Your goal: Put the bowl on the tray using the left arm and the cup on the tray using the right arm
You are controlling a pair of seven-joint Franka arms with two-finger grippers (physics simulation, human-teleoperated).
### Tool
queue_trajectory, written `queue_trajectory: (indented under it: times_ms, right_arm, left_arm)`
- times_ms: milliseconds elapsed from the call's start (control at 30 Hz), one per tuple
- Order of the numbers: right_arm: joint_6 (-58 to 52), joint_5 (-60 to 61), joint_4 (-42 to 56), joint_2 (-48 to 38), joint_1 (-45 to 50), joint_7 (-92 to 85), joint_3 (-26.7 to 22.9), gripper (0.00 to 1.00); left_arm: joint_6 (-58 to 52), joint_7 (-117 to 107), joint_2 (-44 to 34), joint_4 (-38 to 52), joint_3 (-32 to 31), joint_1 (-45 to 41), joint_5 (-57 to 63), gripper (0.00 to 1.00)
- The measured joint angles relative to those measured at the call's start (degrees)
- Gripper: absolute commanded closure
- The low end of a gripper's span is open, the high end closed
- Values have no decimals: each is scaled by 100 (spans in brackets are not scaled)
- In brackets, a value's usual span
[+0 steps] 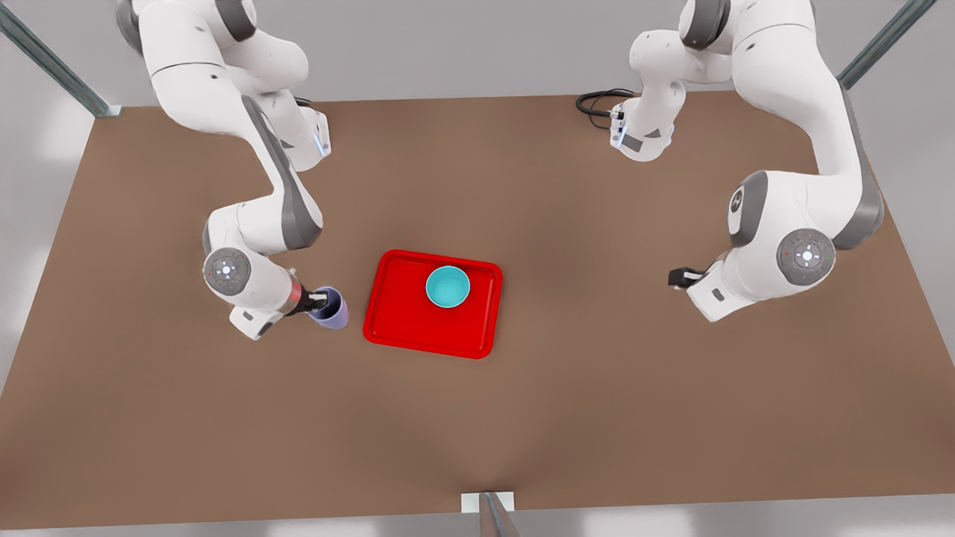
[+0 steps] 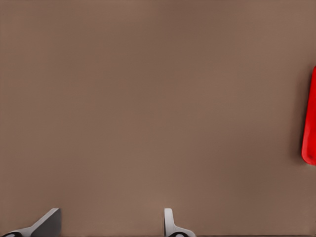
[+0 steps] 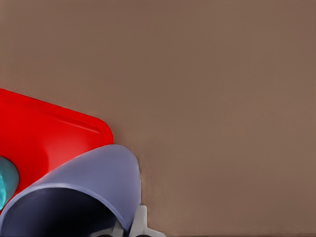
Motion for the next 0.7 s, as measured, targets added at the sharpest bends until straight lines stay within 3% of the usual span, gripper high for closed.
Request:
queue_trajectory:
  times_ms: [167, 633, 667, 700]
  right_arm:
    - [-78, -57, 706, 830, 281, 749, 731, 79]
    - [102, -300, 806, 1732, 349, 782, 928, 79]
    - [88, -300, 792, 1740, 353, 793, 982, 77]
    - [82, -303, 787, 1749, 350, 795, 985, 57]
  left_arm:
    - [79, 21, 32, -6, 14, 21, 23, 0]
    - [10, 16, 37, -11, 6, 13, 34, 0]
    - [9, 27, 33, -6, 6, 15, 31, 0]
    - [14, 28, 36, -10, 6, 20, 29, 0]
